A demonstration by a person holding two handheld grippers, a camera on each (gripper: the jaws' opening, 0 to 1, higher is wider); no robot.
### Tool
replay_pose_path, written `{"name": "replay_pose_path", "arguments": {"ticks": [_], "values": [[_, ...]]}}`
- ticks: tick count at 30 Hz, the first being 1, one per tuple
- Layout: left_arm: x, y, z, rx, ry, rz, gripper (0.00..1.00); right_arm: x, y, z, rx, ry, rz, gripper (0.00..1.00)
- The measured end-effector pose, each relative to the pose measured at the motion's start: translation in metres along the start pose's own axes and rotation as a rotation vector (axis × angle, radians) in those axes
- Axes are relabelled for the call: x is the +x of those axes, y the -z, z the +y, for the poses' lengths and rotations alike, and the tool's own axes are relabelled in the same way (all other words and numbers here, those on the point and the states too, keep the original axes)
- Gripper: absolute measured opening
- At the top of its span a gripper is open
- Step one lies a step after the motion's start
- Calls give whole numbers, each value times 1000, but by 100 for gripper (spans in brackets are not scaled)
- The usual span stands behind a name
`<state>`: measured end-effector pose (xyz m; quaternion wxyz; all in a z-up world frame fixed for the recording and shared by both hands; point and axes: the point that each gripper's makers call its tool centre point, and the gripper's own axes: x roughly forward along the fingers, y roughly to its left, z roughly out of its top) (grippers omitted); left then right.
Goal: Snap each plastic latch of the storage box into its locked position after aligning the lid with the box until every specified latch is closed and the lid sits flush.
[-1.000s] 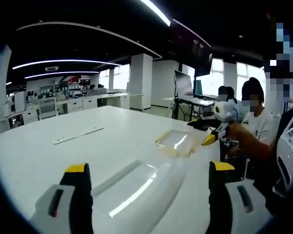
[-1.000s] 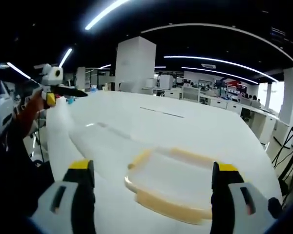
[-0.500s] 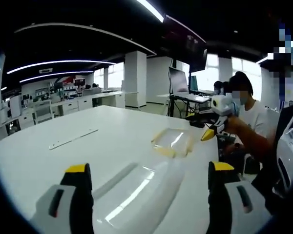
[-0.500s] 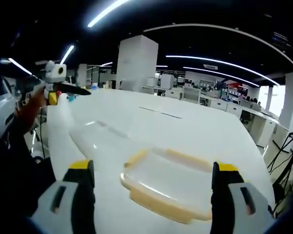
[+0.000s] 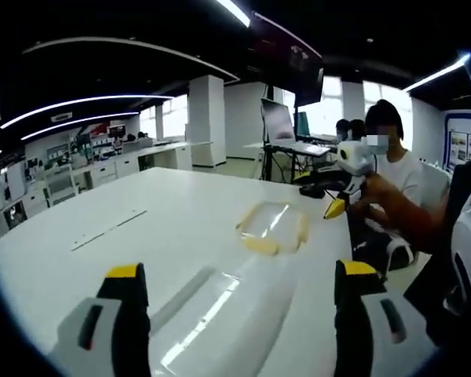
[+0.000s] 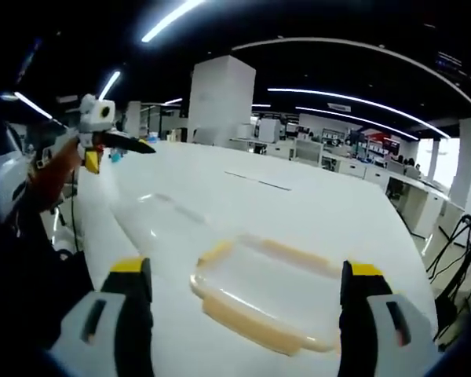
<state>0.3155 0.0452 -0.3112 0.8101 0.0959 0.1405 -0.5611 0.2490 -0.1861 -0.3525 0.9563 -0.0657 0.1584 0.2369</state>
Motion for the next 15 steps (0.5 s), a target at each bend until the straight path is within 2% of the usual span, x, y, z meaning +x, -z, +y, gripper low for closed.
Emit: {"name": "replay_pose_path", "arguments": {"ticks": [8, 11, 13, 15], "values": [[3, 0, -3, 6, 12, 10, 93, -4, -1, -1, 1, -6, -2, 100], [6, -8, -10, 16, 31, 15, 99, -13, -3, -4, -9, 8, 8, 100], [8, -2, -13, 35, 50, 73, 100, -16, -5, -5, -11, -2, 13, 100], [10, -6, -14, 42, 47, 67, 100, -18, -7, -6, -14, -11, 12, 100]]}}
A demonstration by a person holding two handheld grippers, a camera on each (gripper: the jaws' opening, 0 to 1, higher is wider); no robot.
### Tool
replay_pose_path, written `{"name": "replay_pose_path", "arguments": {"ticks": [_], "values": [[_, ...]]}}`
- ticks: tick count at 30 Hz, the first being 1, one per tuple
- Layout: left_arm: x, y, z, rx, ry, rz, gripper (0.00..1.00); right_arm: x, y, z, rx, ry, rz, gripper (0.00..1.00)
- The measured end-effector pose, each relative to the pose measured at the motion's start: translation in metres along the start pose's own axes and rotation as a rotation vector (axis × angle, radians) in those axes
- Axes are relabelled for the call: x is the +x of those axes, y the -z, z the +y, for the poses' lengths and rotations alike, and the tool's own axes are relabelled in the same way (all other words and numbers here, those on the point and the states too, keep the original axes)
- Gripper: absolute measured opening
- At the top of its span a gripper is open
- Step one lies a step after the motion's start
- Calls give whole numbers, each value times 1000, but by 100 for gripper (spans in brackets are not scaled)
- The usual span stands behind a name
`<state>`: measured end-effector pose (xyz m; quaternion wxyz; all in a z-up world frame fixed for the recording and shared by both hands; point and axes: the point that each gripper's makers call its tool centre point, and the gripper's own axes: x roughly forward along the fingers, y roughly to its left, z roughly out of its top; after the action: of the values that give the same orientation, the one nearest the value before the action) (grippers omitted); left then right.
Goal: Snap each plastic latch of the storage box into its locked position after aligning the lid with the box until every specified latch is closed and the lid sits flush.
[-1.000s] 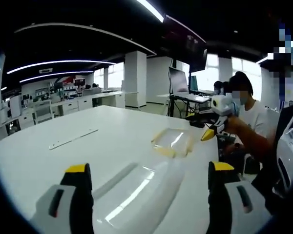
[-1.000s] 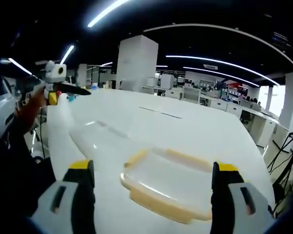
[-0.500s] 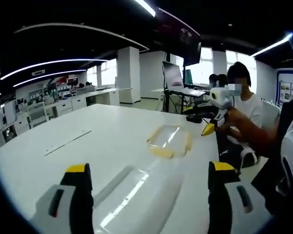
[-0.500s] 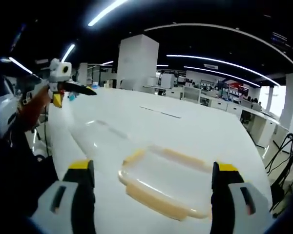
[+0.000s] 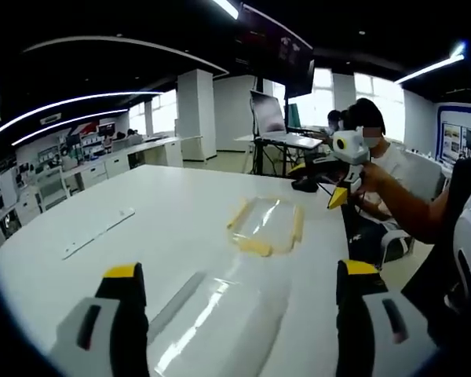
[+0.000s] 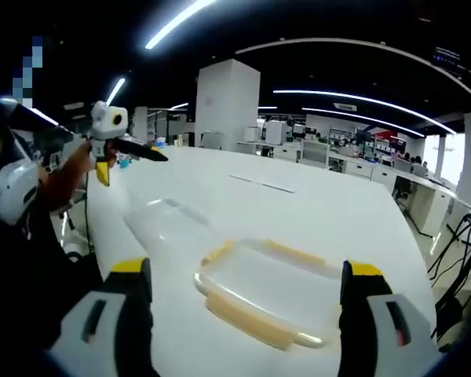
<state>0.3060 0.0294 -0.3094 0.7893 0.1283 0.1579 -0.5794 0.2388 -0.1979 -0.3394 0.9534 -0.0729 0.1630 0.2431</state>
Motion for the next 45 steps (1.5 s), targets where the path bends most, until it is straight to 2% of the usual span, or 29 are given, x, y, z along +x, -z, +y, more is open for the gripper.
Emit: {"name": "replay_pose_path", "arguments": {"ticks": [5, 8, 19, 24, 31, 35, 40, 42, 45], "values": [[7, -5, -8, 17, 32, 32, 100, -3, 1, -6, -33, -23, 29, 100], [11, -8, -10, 34, 39, 41, 100, -5, 15, -14, -121, 9, 131, 100], [25, -7, -15, 43, 52, 60, 100, -12, 15, -20, -131, -12, 134, 100], [28, -11, -13, 52, 57, 63, 100, -14, 20, -23, -156, -15, 176, 100], [34, -7, -15, 33, 98, 85, 99, -16, 19, -23, -169, -35, 190, 100], [36, -10, -14, 50, 107, 94, 95, -17, 17, -27, -165, -36, 188, 100], [38, -13, -13, 52, 120, 94, 96, -19, 12, -29, -176, -26, 182, 100], [39, -15, -12, 61, 119, 93, 98, -21, 14, -32, -195, -20, 205, 100], [39, -20, -10, 71, 123, 95, 96, -23, 20, -40, -215, 3, 249, 100]]}}
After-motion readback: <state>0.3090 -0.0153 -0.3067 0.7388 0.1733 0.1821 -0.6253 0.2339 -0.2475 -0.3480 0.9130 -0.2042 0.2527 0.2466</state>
